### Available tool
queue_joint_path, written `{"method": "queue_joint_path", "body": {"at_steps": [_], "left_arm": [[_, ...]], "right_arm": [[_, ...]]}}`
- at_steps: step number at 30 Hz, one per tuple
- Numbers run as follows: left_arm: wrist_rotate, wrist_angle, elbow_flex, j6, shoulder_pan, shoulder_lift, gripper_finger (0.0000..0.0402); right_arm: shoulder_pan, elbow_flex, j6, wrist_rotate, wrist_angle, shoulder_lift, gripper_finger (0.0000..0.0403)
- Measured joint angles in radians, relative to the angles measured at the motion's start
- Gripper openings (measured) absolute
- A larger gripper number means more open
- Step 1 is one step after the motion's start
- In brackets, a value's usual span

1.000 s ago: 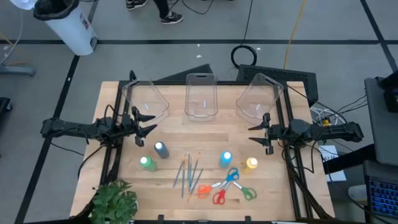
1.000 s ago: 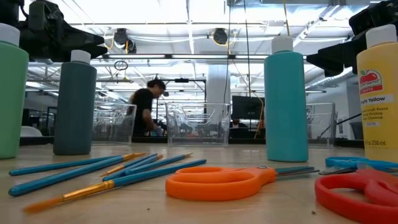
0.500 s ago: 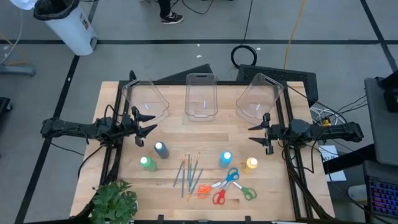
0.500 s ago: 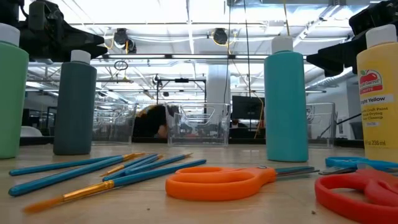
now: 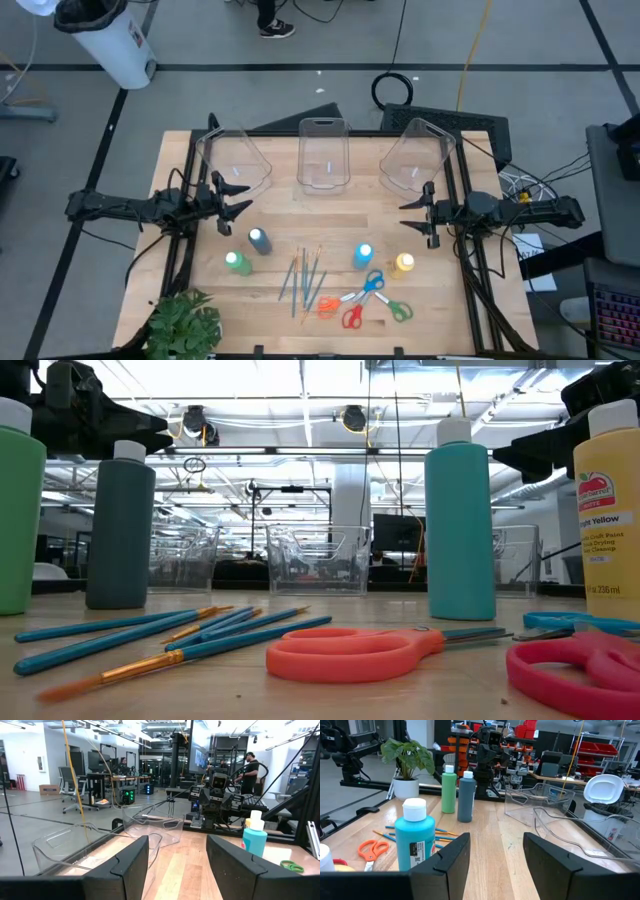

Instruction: Pick & Place Paint Supplies

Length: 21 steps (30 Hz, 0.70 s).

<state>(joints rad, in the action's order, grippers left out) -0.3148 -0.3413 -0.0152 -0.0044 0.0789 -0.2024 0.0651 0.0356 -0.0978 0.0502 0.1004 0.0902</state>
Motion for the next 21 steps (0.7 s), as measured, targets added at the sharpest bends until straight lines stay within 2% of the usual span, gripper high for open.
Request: {"method": "queue_joint_path", "body": {"at_steps": [21], "left_arm": [[0.0,0.0,0.0,0.0,0.0,0.0,0.0207]], "right_arm": [[0.0,0.0,0.0,0.0,0.0,0.0,0.0175]]}}
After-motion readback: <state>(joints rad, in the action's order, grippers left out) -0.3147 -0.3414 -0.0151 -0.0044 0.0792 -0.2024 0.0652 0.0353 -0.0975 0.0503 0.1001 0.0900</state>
